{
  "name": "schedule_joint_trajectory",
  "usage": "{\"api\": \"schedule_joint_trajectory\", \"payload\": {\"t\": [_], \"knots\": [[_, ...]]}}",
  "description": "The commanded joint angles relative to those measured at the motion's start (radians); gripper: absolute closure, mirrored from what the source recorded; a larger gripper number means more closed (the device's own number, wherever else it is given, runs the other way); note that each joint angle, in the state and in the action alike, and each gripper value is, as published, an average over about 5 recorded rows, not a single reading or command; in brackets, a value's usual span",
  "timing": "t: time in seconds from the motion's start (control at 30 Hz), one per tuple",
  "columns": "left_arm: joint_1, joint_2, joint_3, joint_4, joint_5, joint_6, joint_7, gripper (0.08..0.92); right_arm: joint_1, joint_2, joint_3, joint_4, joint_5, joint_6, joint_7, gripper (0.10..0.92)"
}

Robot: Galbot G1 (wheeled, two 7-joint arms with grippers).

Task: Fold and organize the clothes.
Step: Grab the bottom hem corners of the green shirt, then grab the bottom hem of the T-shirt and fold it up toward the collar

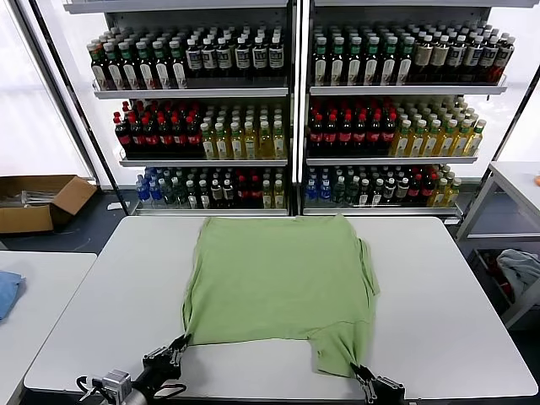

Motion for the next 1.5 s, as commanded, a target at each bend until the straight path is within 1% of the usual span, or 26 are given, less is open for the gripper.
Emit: {"api": "schedule_joint_trajectory", "payload": {"t": [0.03, 0.27, 0.53, 0.77, 0.87, 1.0, 1.13, 1.27, 1.5], "knots": [[0.029, -0.023, -0.016, -0.119, 0.025, -0.029, -0.02, 0.915, -0.003, 0.003, 0.007, 0.007, 0.042, 0.045, -0.051, 0.916], [0.068, -0.033, -0.049, -0.189, 0.021, -0.026, -0.021, 0.916, -0.042, 0.033, 0.062, 0.044, 0.093, 0.05, -0.103, 0.916], [0.124, -0.024, -0.096, -0.227, 0.0, -0.02, -0.019, 0.916, -0.094, 0.038, 0.1, 0.087, 0.125, 0.078, -0.171, 0.916], [0.197, -0.03, -0.11, -0.268, -0.012, -0.012, -0.018, 0.916, -0.116, 0.023, 0.133, 0.126, 0.214, 0.086, -0.194, 0.916], [0.202, -0.03, -0.11, -0.28, -0.016, -0.007, -0.018, 0.916, -0.103, 0.012, 0.134, 0.127, 0.248, 0.088, -0.202, 0.916], [0.162, -0.021, -0.11, -0.277, -0.027, 0.005, -0.017, 0.916, -0.064, 0.001, 0.119, 0.115, 0.28, 0.088, -0.19, 0.916], [0.089, 0.004, -0.093, -0.25, -0.05, 0.015, -0.018, 0.916, 0.006, -0.025, 0.091, 0.085, 0.317, 0.086, -0.154, 0.916], [-0.017, 0.048, -0.082, -0.19, -0.108, 0.029, -0.031, 0.916, 0.082, -0.04, 0.069, 0.062, 0.339, 0.08, -0.123, 0.916], [-0.154, 0.137, -0.055, -0.085, -0.288, 0.047, -0.05, 0.916, 0.183, -0.093, 0.042, 0.014, 0.366, 0.071, -0.078, 0.916]]}}
